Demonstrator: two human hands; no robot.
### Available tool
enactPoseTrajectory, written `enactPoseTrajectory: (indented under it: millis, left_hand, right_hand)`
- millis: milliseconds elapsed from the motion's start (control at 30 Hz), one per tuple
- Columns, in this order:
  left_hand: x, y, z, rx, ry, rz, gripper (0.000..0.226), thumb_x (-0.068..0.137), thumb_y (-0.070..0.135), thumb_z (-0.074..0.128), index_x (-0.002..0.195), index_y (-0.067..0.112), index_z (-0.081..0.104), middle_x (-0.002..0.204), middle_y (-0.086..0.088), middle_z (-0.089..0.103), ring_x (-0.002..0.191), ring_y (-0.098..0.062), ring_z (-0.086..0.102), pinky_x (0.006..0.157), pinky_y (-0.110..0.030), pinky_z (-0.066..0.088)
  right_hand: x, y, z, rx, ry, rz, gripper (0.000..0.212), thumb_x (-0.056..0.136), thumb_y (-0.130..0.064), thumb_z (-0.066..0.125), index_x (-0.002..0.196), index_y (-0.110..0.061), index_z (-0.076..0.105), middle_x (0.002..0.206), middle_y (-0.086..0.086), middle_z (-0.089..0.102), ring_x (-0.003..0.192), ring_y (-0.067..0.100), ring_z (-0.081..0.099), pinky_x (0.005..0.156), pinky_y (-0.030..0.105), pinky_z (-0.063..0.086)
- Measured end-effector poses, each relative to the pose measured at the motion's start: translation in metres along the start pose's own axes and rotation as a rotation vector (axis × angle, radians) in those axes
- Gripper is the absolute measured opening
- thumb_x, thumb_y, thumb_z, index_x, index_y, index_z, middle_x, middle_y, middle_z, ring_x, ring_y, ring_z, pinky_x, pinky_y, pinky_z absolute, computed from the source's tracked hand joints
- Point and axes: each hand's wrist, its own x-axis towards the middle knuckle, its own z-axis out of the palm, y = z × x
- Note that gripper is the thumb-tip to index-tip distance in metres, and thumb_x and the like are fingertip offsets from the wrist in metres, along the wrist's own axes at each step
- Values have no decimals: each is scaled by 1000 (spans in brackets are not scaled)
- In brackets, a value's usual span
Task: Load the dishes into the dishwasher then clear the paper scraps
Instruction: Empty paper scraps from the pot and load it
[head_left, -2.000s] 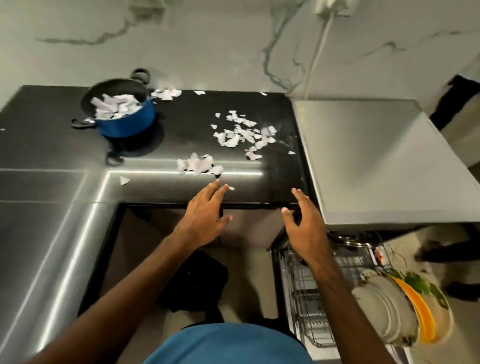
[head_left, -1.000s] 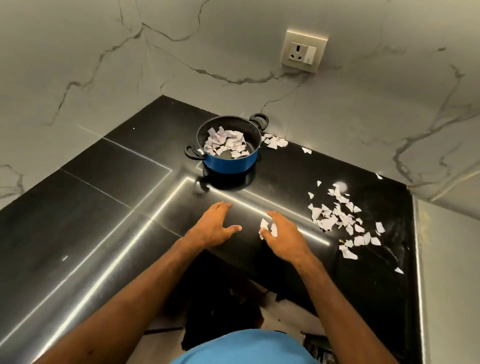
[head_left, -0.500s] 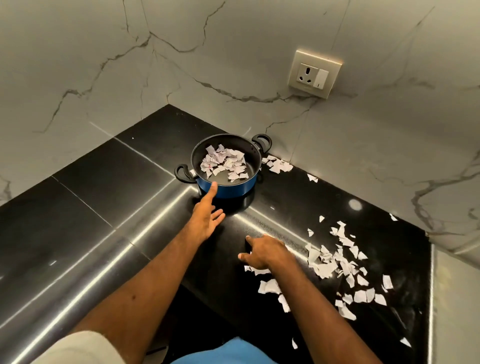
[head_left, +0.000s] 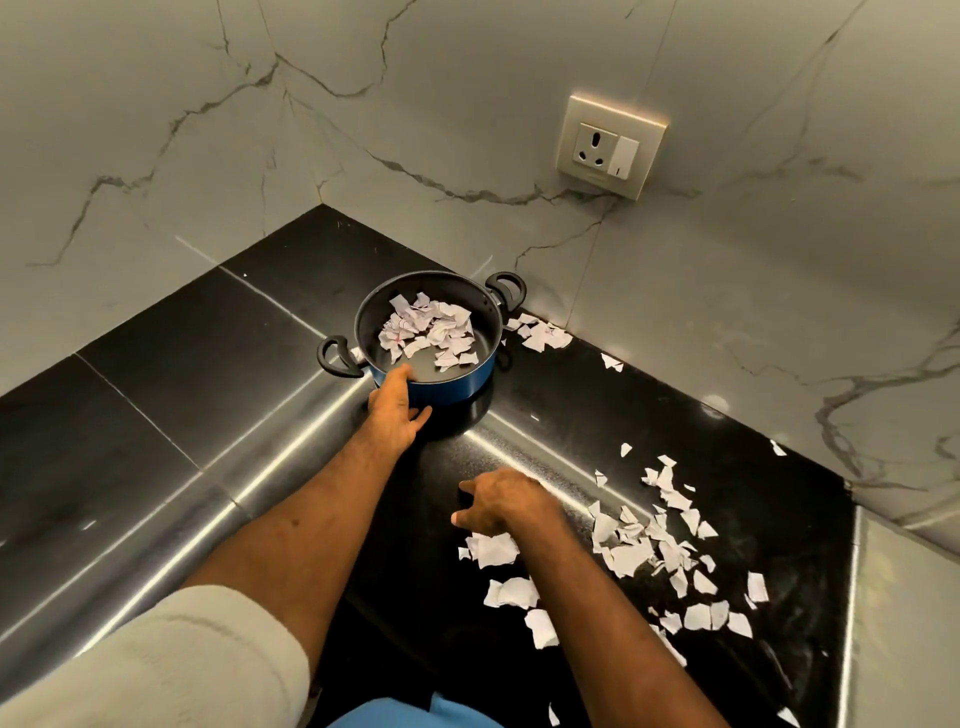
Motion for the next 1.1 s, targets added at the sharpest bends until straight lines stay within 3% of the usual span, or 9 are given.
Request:
enactPoseTrajectory:
  millis: [100,233,367,567,700,800,867,1000,1100]
  left_hand:
    - [-10,3,4,51,5,7,53,73,21,60,126,21,57,118,-7,58,102,-24,56,80,-37,54]
    - [-31,1,-5,54,20,3,23,72,26,54,92,16,58,100,-6,55,92,-21,53,97,-40,51]
    - [-49,-11,-27,-49,-28,4,30,68,29,55,91,12,62,98,-11,60,100,-29,58,91,-57,53]
    - [-65,-30,-67,-129,-111,82,28,75,36,55,87,16,71,93,-11,70,104,-31,60,97,-55,49]
    - [-73,-36,-97,-12,-71,178,27,83,41,56,79,18,70,83,-6,68,90,-24,60,81,-43,53]
    - [-79,-44,-114,90,-45,259,39,82,52,55,95,19,72,94,-7,74,92,-24,65,73,-38,54]
    - [-82,-46,-121,150,-49,291,38,81,53,55,90,22,75,96,-8,75,95,-28,67,76,-41,54]
    - [-83,-49,-126,331,-118,488,44,76,56,67,89,14,68,87,-9,68,84,-29,61,85,-57,54]
    - [-98,-47,-113,466,-240,663,45,77,48,66,113,20,65,100,0,74,96,-23,68,85,-41,54]
  right_hand:
    - [-5,-2,-1,3,-8,-2,62,102,-52,55,157,-28,42,160,9,42,144,31,43,121,52,34]
    - [-4,-3,-1,39,15,-15,59,101,-52,58,152,-23,51,155,8,48,141,30,47,120,50,34]
    - [5,11,6,107,29,-72,58,98,-54,58,149,-27,53,149,6,54,133,29,53,112,47,44]
    - [1,62,44,360,152,-152,54,97,-57,54,147,-35,56,156,-1,52,146,20,45,119,43,40]
    - [-32,65,81,973,645,-158,25,103,-33,63,127,-38,70,135,-14,67,125,0,60,109,30,50]
    - [-75,47,73,1227,1134,-149,18,106,-23,57,116,-31,70,114,-13,71,109,9,68,91,25,57]
    - [-102,34,54,1238,1265,-279,17,107,-22,55,115,-24,69,108,-7,72,104,18,69,87,29,57]
    - [-124,11,21,1100,1100,-554,17,106,-13,58,116,-21,70,106,-6,73,99,21,72,83,33,60]
    - [-98,9,15,932,955,-493,27,104,-25,63,131,-26,64,130,-15,63,123,9,61,102,35,54]
